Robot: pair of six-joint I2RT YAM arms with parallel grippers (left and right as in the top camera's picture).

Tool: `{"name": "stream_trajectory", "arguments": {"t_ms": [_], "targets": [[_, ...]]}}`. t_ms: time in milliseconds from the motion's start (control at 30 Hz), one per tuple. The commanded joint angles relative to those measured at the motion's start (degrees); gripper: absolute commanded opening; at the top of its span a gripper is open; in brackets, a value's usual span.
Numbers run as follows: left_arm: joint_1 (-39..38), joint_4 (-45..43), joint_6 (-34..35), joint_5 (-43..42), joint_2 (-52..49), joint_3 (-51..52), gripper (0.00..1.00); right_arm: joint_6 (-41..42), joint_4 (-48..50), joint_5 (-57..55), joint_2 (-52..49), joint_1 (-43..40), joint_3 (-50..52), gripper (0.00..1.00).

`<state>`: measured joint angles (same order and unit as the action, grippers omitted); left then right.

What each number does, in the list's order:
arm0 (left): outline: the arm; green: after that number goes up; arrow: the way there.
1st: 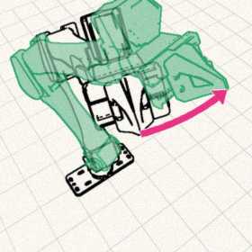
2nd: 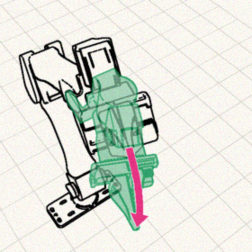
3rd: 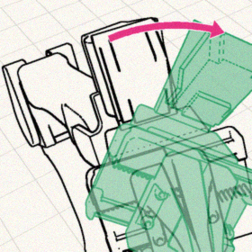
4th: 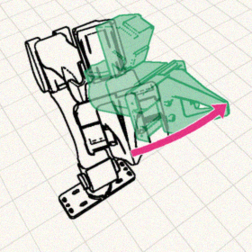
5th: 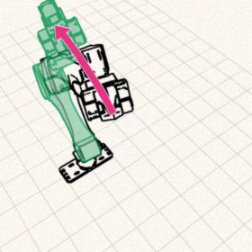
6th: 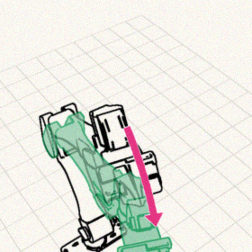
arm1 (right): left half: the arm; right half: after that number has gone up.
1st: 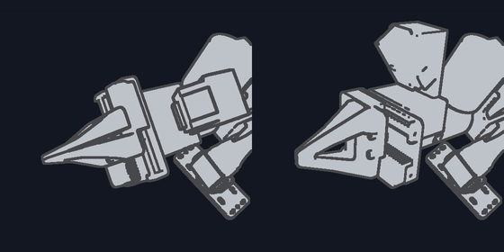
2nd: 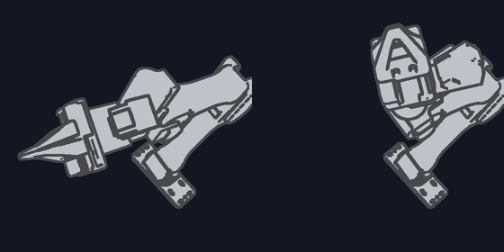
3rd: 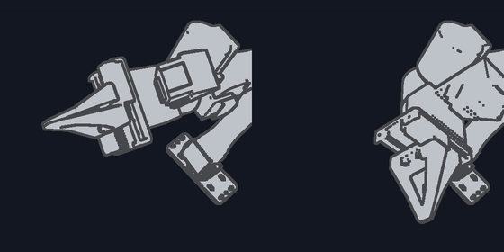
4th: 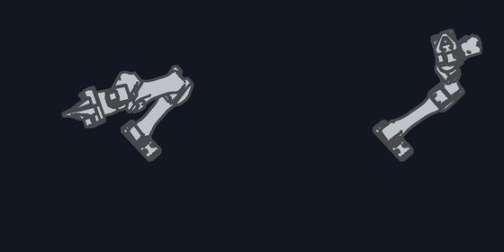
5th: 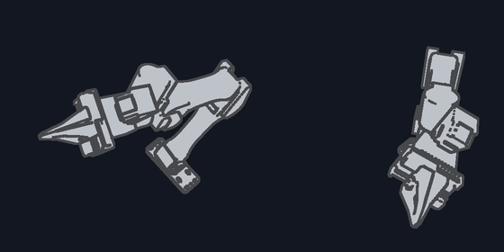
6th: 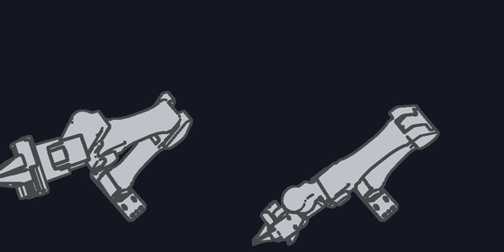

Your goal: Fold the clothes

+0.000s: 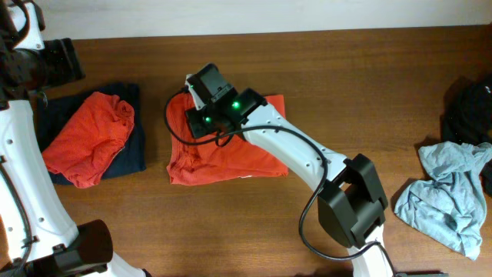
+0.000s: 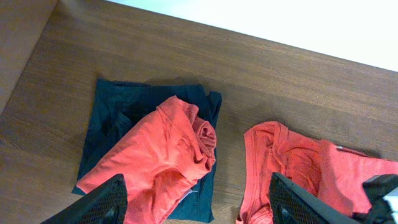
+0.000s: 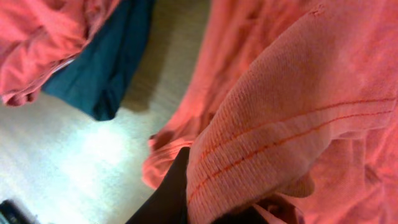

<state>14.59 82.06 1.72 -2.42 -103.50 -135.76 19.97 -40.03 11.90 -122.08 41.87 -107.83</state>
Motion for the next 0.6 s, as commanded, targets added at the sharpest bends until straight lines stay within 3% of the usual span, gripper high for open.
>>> {"name": "stream_trajectory", "arguments": {"t_ms": [0, 233, 267, 300, 367, 433, 567], "targets": [[0.2, -0.1, 0.0, -0.4, -0.3, -0.4, 0.73, 0.7, 1.4, 2.9, -0.3, 2.1, -1.2, 0.04], [0.2, 0.0, 0.0, -0.4, -0.3, -0.4, 0.72, 0.5, 4.2, 2.4, -0.3, 3.0, -1.2, 0.06], [0.2, 0.1, 0.0, -0.4, -0.3, -0.4, 0.73, 0.5, 4.4, 1.6, -0.3, 3.0, -1.2, 0.18], [0.2, 0.2, 0.0, -0.4, -0.3, -0.4, 0.73, 0.4, 4.6, 0.4, -0.3, 3.0, -1.2, 0.42], [0.2, 0.3, 0.0, -0.4, -0.3, -0.4, 0.73, -0.3, 5.2, -0.9, -0.3, 2.9, -1.2, 0.66], [0.2, 0.5, 0.0, -0.4, -0.3, -0.4, 0.73, -0.6, 5.5, -0.9, -0.1, 2.3, -1.4, 0.73], [0.2, 0.5, 0.0, -0.4, -0.3, -0.4, 0.73, -0.6, 4.7, 1.5, 0.2, 0.4, -1.6, 0.74]]}}
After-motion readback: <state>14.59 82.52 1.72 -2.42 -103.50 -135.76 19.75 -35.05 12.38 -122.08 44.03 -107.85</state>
